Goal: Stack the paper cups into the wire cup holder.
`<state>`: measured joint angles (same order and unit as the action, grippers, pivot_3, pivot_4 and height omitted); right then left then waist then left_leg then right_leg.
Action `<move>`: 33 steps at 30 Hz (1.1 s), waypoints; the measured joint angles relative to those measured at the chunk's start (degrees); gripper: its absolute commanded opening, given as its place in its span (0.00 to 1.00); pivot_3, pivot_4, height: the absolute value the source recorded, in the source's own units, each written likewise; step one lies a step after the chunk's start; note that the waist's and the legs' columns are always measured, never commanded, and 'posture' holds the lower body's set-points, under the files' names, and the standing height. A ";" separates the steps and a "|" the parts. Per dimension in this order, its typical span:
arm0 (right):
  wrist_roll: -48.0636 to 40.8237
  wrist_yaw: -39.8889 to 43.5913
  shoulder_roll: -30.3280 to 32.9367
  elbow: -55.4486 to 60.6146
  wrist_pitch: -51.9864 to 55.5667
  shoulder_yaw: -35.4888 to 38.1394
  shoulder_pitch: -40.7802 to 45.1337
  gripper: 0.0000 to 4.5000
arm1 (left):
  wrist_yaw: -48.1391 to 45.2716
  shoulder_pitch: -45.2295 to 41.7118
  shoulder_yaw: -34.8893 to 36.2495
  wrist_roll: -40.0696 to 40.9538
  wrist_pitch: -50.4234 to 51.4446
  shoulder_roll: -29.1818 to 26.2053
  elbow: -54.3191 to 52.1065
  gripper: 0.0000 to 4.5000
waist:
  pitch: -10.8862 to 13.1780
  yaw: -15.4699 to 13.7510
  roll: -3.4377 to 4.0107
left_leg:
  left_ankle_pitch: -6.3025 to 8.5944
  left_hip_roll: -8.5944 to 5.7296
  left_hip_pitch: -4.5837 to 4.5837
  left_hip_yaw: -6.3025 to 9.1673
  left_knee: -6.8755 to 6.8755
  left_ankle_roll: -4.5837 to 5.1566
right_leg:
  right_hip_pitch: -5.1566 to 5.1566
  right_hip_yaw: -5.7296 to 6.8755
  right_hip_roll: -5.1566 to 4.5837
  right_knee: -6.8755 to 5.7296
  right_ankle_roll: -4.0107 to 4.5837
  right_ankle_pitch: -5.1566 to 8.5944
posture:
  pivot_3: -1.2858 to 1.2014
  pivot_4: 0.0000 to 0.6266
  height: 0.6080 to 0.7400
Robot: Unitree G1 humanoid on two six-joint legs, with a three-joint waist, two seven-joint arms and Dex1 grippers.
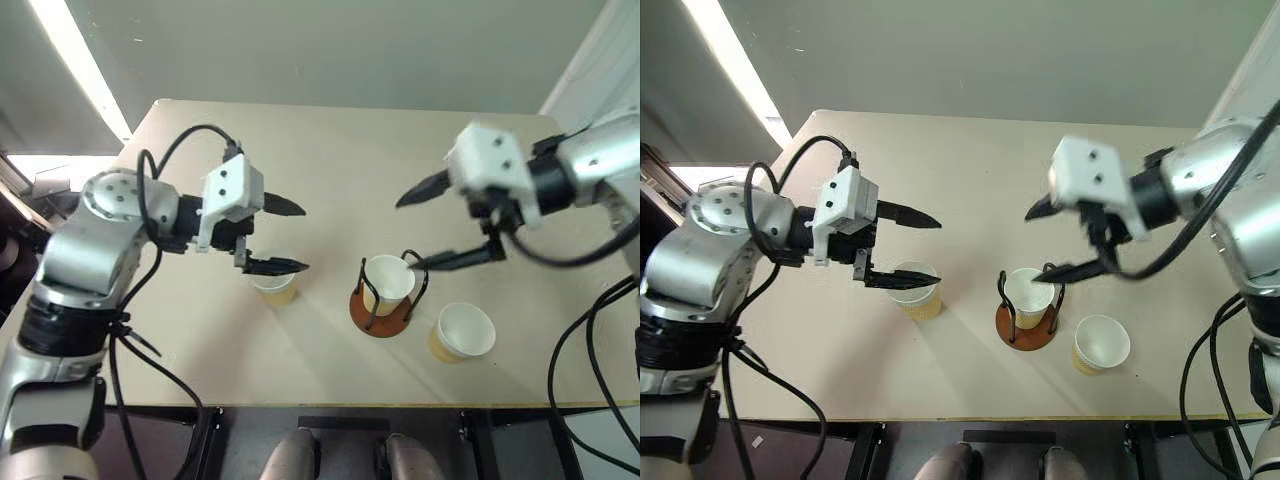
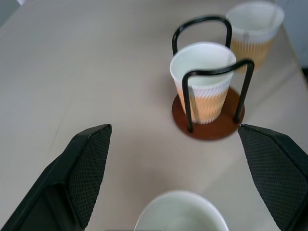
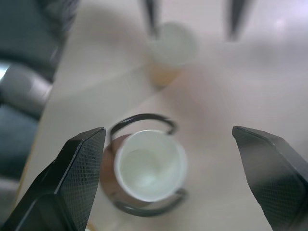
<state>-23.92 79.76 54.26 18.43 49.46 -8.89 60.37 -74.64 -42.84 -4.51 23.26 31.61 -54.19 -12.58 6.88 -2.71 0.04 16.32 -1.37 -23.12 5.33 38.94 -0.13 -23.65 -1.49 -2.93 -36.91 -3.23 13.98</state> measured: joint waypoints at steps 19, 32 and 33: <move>-13.18 -2.17 2.93 -0.02 7.44 5.67 -2.68 0.99 | -0.04 8.63 -7.76 -14.80 -4.63 -10.85 -5.57 1.00 | 0.03 0.10 0.04 | -0.03 0.01 0.07 0.03 -0.08 -0.07 | -0.06 -0.02 0.01 -0.12 0.09 0.05 | 0.52 0.24 1.00; -15.25 -2.80 4.96 1.03 7.77 5.68 -3.66 1.00 | -4.33 8.12 -10.74 -16.17 -11.08 -6.13 -0.87 0.92 | 0.03 0.11 0.05 | -0.02 0.02 0.05 0.03 -0.07 -0.08 | -0.08 -0.02 0.01 -0.16 0.09 0.05 | 0.52 0.24 1.00; -15.25 -2.80 4.99 1.02 7.63 5.68 -3.76 1.00 | -4.75 8.11 -10.99 -16.23 -11.75 -5.86 -0.27 0.86 | 0.03 0.13 0.04 | -0.02 0.02 0.05 0.03 -0.06 -0.09 | -0.08 -0.02 0.01 -0.16 0.09 0.05 | 0.52 0.24 1.00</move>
<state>-39.16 76.96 59.25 19.45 57.09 -3.21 56.61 -79.40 -34.73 -15.50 7.03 19.86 -60.04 -12.85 6.91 -2.58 0.08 16.30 -1.36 -23.06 5.36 38.88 -0.22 -23.73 -1.50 -2.93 -37.07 -3.14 14.03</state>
